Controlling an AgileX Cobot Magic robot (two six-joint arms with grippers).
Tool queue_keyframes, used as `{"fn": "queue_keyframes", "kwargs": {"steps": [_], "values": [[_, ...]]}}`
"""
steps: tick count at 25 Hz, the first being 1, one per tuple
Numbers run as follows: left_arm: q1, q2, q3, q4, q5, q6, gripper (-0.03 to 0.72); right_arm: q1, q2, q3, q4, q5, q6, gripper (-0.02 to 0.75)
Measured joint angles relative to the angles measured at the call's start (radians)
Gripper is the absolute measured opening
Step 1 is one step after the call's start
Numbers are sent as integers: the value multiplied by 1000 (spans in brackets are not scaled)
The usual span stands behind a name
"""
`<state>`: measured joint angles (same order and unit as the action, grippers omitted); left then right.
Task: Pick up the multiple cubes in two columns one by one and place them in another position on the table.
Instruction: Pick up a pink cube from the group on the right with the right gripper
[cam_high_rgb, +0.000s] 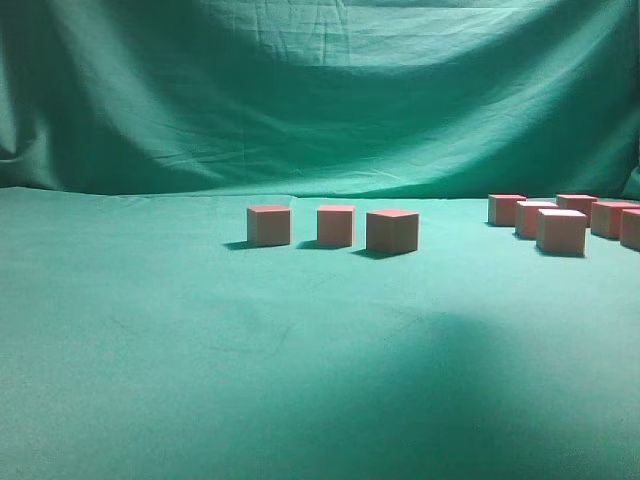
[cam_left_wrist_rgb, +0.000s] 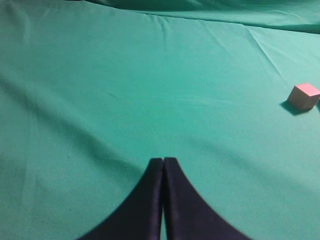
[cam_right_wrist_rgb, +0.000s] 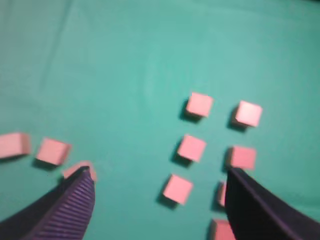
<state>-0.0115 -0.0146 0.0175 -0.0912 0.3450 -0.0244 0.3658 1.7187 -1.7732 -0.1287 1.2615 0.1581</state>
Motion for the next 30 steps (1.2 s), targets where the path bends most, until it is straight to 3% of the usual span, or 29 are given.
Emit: {"fn": "queue_keyframes", "kwargs": {"steps": [6, 12, 21, 27, 28, 30], "values": [[0, 0, 0, 0, 0, 0, 0, -174, -68, 346, 31, -41, 5, 499], [0, 0, 0, 0, 0, 0, 0, -232, -68, 599, 132, -301, -81, 499], [0, 0, 0, 0, 0, 0, 0, -234, 43, 680, 122, -506, -134, 499], [0, 0, 0, 0, 0, 0, 0, -236, 100, 680, 121, -559, -134, 499], [0, 0, 0, 0, 0, 0, 0, -236, 103, 680, 119, -559, -134, 412], [0, 0, 0, 0, 0, 0, 0, -236, 103, 680, 119, -559, -134, 315]]}}
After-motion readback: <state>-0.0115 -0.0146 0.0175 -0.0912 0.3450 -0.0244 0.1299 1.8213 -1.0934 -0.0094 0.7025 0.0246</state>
